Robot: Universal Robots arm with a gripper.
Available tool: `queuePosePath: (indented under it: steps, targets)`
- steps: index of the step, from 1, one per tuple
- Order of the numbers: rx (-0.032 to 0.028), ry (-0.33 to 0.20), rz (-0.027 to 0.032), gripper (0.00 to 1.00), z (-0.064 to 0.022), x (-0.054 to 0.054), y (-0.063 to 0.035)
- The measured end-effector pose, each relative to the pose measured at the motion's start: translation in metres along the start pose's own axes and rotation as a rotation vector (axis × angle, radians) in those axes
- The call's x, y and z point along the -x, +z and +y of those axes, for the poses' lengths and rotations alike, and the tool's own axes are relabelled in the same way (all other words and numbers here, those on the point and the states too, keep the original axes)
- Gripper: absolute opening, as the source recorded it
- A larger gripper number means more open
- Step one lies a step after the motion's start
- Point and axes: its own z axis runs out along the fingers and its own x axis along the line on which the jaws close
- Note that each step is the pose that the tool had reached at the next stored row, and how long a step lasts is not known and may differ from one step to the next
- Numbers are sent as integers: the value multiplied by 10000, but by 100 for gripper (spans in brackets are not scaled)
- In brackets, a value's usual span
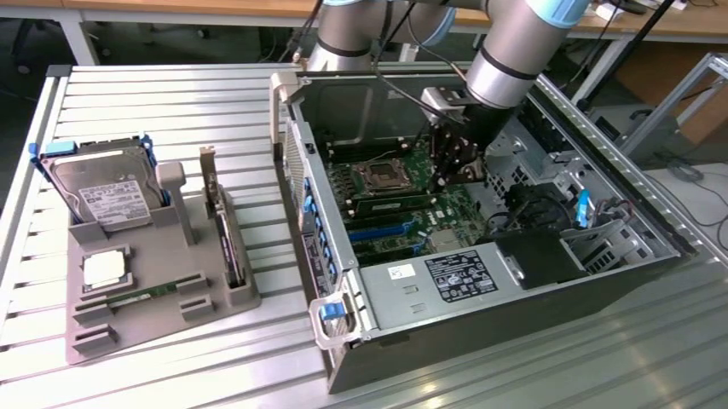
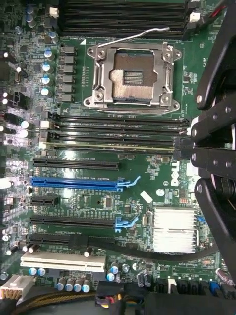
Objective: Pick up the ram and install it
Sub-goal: 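Press down the ram until it locks into place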
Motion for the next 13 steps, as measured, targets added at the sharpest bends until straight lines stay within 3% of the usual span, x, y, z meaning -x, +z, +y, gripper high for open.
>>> queuePosePath:
  steps: [1,4,8,13]
  targets:
    - [-4,-1,-1,11,138,6,15]
    - [-4,-6,1,11,318,14,34]
    - [-6,-17,4,11,650,30,68]
    - [-7,-29,2,11,878,41,100]
